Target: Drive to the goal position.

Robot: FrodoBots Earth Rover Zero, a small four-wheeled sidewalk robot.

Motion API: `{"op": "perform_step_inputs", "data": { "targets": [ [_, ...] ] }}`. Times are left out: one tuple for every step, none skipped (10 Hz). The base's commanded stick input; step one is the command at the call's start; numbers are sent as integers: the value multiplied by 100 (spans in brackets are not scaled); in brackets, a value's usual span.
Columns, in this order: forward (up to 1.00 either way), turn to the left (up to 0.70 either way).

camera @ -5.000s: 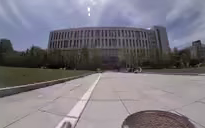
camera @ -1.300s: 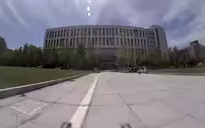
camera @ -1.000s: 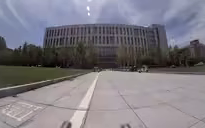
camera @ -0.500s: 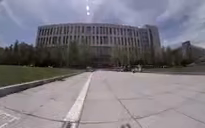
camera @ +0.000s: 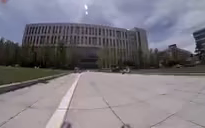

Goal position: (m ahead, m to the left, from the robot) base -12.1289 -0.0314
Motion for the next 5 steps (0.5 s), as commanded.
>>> {"op": "perform_step_inputs", "data": {
  "targets": [
    [70,0],
    [70,0],
    [70,0],
    [70,24],
    [70,35]
  ]
}}
